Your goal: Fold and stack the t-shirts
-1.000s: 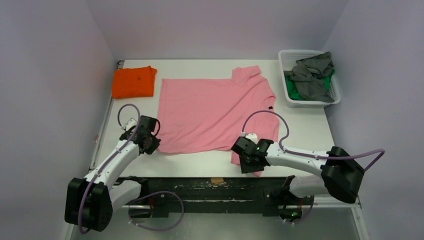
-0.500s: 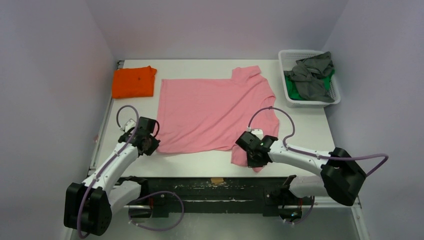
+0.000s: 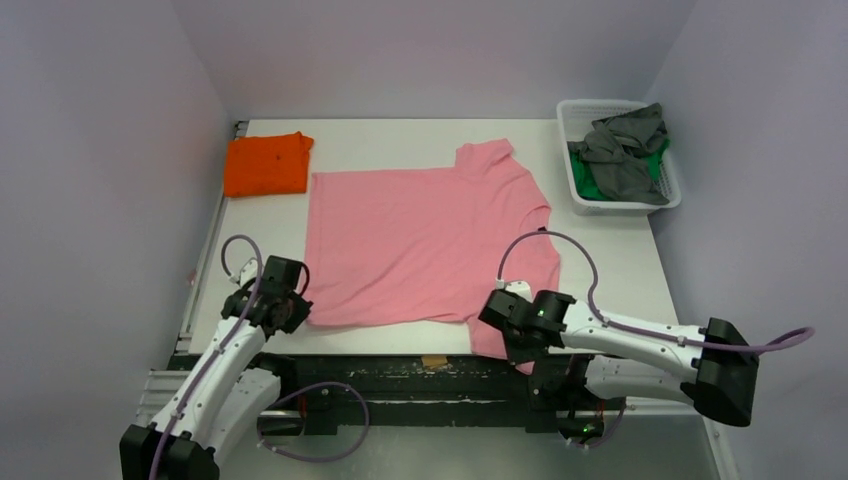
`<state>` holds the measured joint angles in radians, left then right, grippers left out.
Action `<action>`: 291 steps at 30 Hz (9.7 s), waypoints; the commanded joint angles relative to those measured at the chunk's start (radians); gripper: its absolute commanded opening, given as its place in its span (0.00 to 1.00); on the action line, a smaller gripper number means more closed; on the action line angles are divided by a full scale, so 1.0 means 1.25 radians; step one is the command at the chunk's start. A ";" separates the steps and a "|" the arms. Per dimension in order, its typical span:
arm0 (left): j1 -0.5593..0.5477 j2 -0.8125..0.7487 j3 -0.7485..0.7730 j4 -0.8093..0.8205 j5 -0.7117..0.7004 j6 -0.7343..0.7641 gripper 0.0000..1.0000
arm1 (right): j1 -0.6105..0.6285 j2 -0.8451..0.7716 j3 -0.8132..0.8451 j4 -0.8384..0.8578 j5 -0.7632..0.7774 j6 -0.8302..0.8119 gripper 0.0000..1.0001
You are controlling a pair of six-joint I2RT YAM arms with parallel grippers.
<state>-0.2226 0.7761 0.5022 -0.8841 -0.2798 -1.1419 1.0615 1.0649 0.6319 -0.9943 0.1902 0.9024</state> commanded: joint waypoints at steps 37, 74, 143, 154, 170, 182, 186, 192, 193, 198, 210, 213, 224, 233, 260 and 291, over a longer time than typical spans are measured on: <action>0.099 0.407 0.329 0.058 0.084 0.013 0.00 | -0.467 0.309 0.518 0.168 0.098 -0.379 0.00; 0.044 0.496 0.365 0.288 0.309 0.196 1.00 | -0.605 0.397 0.322 0.542 -0.226 -0.379 0.98; -0.067 0.566 0.538 0.163 0.000 0.204 1.00 | -0.631 0.162 0.250 0.438 -0.064 -0.302 0.99; 0.117 0.983 0.825 0.266 0.244 0.351 1.00 | -0.631 0.198 0.265 0.452 -0.065 -0.350 0.99; 0.125 1.081 0.991 0.054 0.294 0.504 0.99 | -0.631 0.141 0.253 0.442 -0.063 -0.366 0.98; 0.124 1.121 1.052 -0.059 0.306 0.560 0.98 | -0.631 0.161 0.231 0.469 -0.106 -0.382 0.97; 0.123 1.104 1.035 -0.029 0.313 0.541 0.98 | -0.630 0.176 0.174 0.496 -0.131 -0.366 0.97; 0.124 1.101 1.034 -0.032 0.305 0.510 0.98 | -0.630 0.257 0.120 0.499 -0.124 -0.309 0.96; 0.124 1.097 1.028 -0.028 0.307 0.504 0.98 | -0.631 0.270 0.113 0.501 -0.126 -0.288 0.96; 0.124 1.087 1.011 -0.005 0.314 0.476 0.98 | -0.632 0.354 0.105 0.509 -0.111 -0.262 0.96; 0.116 1.077 1.010 -0.015 0.299 0.416 0.98 | -0.762 0.442 0.159 0.415 -0.039 -0.282 0.97; 0.103 1.086 1.018 -0.015 0.289 0.398 0.98 | -0.775 0.451 0.164 0.413 -0.043 -0.289 0.97; 0.056 1.126 1.057 -0.030 0.284 0.346 0.92 | -0.812 0.408 0.141 0.403 -0.042 -0.289 0.97; 0.037 1.165 1.066 -0.038 0.275 0.326 0.81 | -0.813 0.366 0.136 0.405 -0.065 -0.302 0.97; 0.007 1.101 1.028 -0.036 0.152 0.313 0.00 | -0.809 0.383 0.418 0.448 -0.102 -0.404 0.96; -0.006 1.021 0.922 0.036 0.143 0.317 0.00 | -0.760 0.965 0.969 0.329 0.100 -0.438 0.30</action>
<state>-0.2260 2.1181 1.6581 -0.8532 -0.0830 -0.7483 0.1112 2.3264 1.8935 -0.5556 0.2901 0.3683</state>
